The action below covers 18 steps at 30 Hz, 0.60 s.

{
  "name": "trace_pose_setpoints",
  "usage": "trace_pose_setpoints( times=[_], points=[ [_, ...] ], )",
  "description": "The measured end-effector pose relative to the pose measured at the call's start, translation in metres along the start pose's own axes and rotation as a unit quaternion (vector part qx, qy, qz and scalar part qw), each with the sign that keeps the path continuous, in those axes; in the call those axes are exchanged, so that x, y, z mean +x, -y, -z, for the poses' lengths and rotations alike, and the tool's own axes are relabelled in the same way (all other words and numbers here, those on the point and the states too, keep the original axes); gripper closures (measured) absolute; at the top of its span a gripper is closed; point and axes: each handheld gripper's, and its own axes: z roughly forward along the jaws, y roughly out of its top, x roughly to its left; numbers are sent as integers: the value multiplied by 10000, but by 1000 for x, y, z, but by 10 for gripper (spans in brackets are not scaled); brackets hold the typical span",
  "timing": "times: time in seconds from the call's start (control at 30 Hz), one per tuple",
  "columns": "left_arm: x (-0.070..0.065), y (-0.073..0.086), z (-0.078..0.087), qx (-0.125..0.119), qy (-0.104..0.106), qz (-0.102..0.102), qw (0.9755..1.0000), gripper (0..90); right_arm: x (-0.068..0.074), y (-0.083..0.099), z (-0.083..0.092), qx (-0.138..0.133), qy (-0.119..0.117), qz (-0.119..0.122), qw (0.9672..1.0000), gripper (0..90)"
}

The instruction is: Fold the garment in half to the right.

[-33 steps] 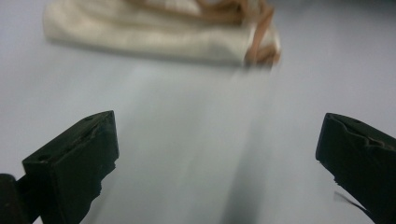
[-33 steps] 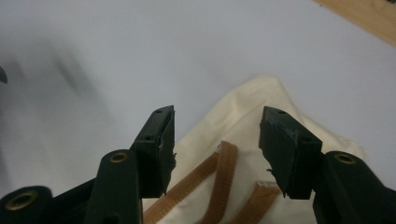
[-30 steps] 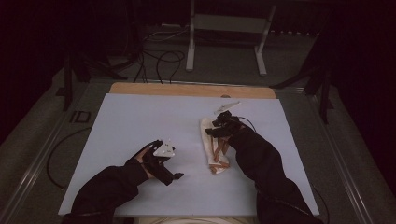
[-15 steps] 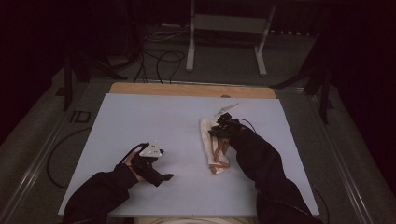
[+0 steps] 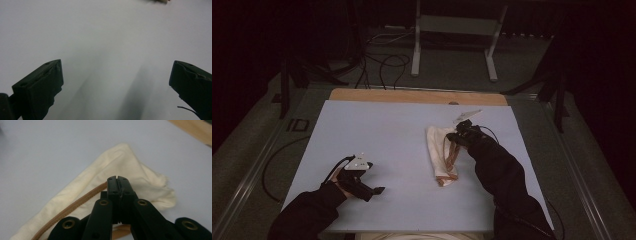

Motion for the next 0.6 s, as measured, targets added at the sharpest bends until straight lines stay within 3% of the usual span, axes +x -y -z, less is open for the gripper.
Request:
trace_pose_setpoints(
  times=[0.33,0.6],
  points=[
    [1,9,8,-49,-103,124,9999,0,-11,11,29,-282,401,-141,9987,900],
    [1,13,14,-95,-196,168,9996,0,-20,28,43,-286,617,-252,9974,900]
  ],
)
